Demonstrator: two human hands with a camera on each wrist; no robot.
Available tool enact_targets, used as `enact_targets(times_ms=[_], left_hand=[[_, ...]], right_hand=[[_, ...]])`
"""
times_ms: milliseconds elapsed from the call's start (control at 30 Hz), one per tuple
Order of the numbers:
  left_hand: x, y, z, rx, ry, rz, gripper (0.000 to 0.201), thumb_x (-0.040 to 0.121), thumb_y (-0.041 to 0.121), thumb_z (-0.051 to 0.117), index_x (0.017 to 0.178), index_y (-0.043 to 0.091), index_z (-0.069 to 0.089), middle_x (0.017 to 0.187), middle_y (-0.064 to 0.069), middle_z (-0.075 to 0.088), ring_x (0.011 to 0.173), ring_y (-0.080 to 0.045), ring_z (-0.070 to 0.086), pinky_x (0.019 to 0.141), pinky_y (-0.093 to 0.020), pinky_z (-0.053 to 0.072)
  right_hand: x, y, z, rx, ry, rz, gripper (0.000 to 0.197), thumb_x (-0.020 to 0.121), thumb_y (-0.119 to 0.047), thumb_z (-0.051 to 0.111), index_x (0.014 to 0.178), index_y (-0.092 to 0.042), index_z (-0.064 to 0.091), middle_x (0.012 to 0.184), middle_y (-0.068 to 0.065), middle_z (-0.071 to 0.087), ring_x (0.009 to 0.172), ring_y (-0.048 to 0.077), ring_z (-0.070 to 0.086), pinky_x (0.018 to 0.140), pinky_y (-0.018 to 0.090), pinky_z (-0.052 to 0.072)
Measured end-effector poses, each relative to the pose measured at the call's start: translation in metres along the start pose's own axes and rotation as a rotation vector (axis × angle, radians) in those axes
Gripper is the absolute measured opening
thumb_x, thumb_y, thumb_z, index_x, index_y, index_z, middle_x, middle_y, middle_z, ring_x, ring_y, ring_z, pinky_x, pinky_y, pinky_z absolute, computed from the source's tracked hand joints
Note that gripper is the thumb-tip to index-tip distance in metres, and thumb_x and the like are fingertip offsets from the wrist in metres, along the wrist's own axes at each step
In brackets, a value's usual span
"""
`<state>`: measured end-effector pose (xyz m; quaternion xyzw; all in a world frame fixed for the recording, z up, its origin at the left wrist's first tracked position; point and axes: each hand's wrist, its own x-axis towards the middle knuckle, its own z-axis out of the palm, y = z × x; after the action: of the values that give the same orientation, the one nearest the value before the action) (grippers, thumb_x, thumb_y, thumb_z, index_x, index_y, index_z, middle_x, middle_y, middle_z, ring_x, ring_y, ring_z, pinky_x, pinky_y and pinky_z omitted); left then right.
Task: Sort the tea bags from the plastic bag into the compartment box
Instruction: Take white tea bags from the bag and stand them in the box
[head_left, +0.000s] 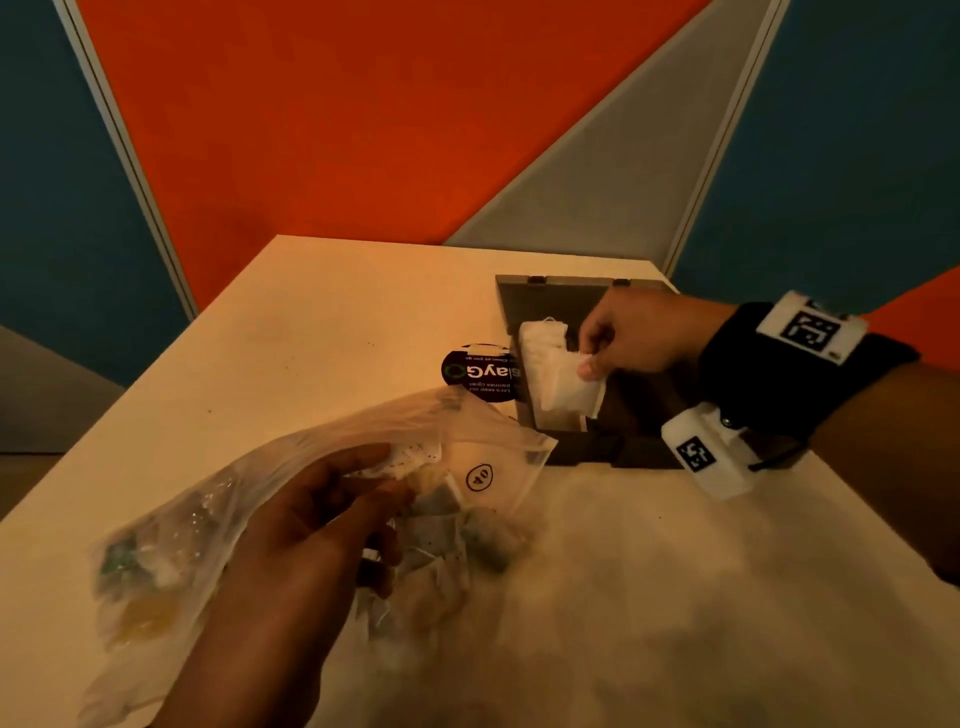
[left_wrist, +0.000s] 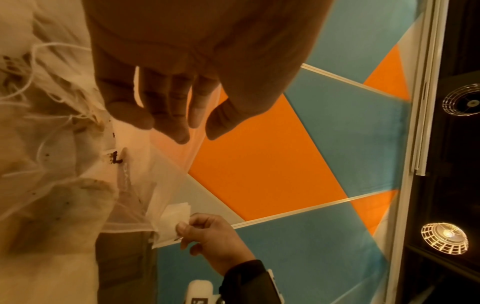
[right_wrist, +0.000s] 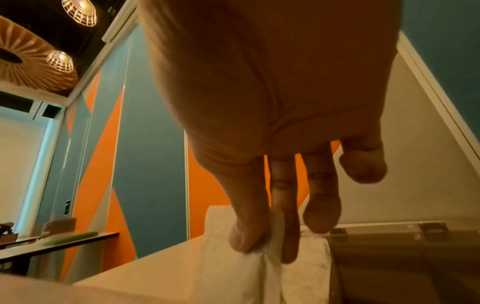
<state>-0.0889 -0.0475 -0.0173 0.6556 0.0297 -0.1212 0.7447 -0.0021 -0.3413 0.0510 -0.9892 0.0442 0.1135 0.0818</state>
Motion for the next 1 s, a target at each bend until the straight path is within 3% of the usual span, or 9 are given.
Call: enact_targets(times_ms=[133, 367, 567, 700, 800, 933, 1000], left_hand=[[-0.002, 0.006, 0.001, -0.032, 0.009, 0.004, 0.022, 0.087, 0.004, 0.063, 0.103, 0.018, 0.069, 0.080, -0.017, 0.072, 0.061, -0.030, 0.054, 0.053, -0.037, 0.041], [0.001, 0.003, 0.005, -0.042, 0.039, 0.006, 0.027, 0.087, 0.002, 0.063, 0.107, 0.021, 0.067, 0.077, -0.014, 0.073, 0.057, -0.027, 0.052, 0.051, -0.036, 0.040], [0.005, 0.003, 0.003, -0.039, 0.057, 0.005, 0.027, 0.086, 0.003, 0.064, 0.106, 0.022, 0.065, 0.076, -0.011, 0.074, 0.053, -0.025, 0.052, 0.051, -0.036, 0.040], [0.005, 0.004, 0.004, -0.035, 0.042, 0.003, 0.026, 0.087, 0.002, 0.063, 0.101, 0.023, 0.068, 0.075, -0.014, 0.072, 0.055, -0.027, 0.049, 0.049, -0.034, 0.038], [0.007, 0.004, 0.003, -0.035, 0.040, 0.007, 0.027, 0.087, 0.002, 0.062, 0.102, 0.023, 0.069, 0.076, -0.013, 0.072, 0.052, -0.025, 0.048, 0.046, -0.031, 0.036], [0.009, 0.003, 0.002, -0.037, 0.038, 0.000, 0.027, 0.088, 0.000, 0.061, 0.099, 0.023, 0.069, 0.078, -0.014, 0.071, 0.052, -0.025, 0.048, 0.045, -0.030, 0.033], [0.009, 0.004, 0.003, -0.041, 0.041, -0.008, 0.026, 0.087, 0.000, 0.061, 0.096, 0.022, 0.070, 0.077, -0.014, 0.072, 0.053, -0.025, 0.048, 0.045, -0.029, 0.033]], right_hand=[[0.013, -0.002, 0.012, -0.054, -0.127, -0.013, 0.011, 0.087, -0.027, 0.069, 0.088, -0.016, 0.072, 0.092, 0.004, 0.069, 0.089, 0.020, 0.060, 0.074, 0.028, 0.044], [0.033, -0.012, 0.022, -0.189, -0.327, -0.005, 0.013, 0.087, -0.031, 0.069, 0.077, -0.024, 0.068, 0.084, -0.003, 0.065, 0.083, 0.014, 0.056, 0.072, 0.026, 0.043], [0.046, -0.013, 0.030, -0.253, -0.292, 0.015, 0.024, 0.087, -0.027, 0.069, 0.097, -0.007, 0.072, 0.085, 0.004, 0.061, 0.078, 0.016, 0.052, 0.070, 0.027, 0.044], [0.049, -0.020, 0.030, -0.348, -0.360, 0.029, 0.009, 0.084, -0.023, 0.071, 0.083, -0.016, 0.066, 0.082, 0.000, 0.059, 0.074, 0.014, 0.051, 0.061, 0.023, 0.043], [0.047, -0.023, 0.028, -0.369, -0.393, 0.019, 0.020, 0.081, -0.024, 0.074, 0.070, -0.025, 0.057, 0.076, -0.004, 0.057, 0.070, 0.012, 0.052, 0.056, 0.023, 0.042], [0.048, -0.030, 0.033, -0.382, -0.430, -0.027, 0.008, 0.083, -0.020, 0.071, 0.086, -0.013, 0.069, 0.075, -0.002, 0.058, 0.067, 0.012, 0.051, 0.054, 0.021, 0.041], [0.050, -0.031, 0.037, -0.396, -0.434, -0.032, 0.013, 0.084, -0.017, 0.070, 0.074, -0.018, 0.062, 0.071, -0.003, 0.056, 0.063, 0.010, 0.050, 0.052, 0.019, 0.040]])
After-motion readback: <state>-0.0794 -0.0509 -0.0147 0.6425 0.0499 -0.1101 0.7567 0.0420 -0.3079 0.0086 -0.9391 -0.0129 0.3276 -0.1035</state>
